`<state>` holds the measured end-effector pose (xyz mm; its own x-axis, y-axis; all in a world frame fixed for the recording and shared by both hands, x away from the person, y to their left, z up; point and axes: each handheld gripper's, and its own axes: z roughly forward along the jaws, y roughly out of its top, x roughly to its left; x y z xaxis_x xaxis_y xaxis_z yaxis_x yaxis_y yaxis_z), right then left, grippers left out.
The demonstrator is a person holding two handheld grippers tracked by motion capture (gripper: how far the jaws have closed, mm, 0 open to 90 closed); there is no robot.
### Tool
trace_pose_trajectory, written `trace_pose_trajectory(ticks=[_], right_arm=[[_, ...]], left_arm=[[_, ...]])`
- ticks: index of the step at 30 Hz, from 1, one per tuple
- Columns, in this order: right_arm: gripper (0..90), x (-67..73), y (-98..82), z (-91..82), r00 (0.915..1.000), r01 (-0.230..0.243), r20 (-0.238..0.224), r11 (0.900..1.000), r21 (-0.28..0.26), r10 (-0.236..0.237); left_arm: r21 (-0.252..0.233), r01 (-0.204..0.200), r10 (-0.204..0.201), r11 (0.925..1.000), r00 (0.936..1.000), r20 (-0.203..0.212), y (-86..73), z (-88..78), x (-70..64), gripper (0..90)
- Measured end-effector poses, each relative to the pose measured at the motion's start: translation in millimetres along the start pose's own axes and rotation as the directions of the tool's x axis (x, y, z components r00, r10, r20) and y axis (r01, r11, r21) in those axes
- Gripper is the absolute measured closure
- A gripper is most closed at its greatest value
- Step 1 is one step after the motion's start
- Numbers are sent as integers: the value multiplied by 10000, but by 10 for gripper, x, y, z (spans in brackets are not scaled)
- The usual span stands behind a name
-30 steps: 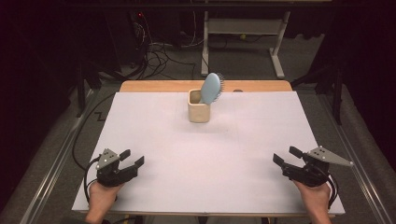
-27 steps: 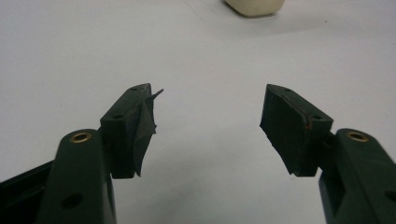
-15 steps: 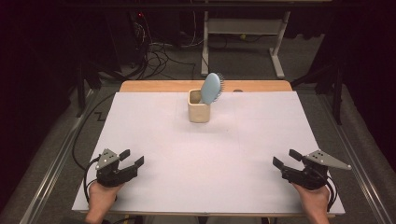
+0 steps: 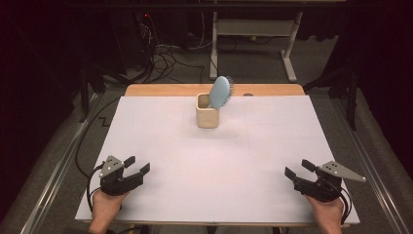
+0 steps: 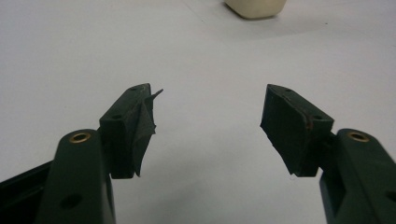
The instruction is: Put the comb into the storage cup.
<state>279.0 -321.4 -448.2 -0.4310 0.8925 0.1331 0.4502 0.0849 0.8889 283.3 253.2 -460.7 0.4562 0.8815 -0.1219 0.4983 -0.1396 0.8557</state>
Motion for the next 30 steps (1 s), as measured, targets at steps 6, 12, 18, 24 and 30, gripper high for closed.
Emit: trace_pose_trajectory(ticks=[6,12,18,24,30], right_arm=[[251,-5,-73,-7,10000,43,52,10000,89,-44],[251,3,-125,-15,10000,16,-16,9999,126,-16],[251,-6,-191,-37,9996,-207,-183,9997,139,209],[251,21,-232,-85,9996,-98,-253,9999,62,100],[251,3,-239,-102,9995,-233,-229,9997,-41,232]], left_arm=[[-17,-4,4,10000,10000,12,-1,0,-7,352],[-9,-18,18,10000,10000,38,-2,-1,-10,352],[33,-23,23,10000,10000,68,-1,-3,-10,351],[28,-31,31,10000,9999,120,-1,-3,-12,350],[62,-59,58,10000,9998,167,0,4,-11,350]])
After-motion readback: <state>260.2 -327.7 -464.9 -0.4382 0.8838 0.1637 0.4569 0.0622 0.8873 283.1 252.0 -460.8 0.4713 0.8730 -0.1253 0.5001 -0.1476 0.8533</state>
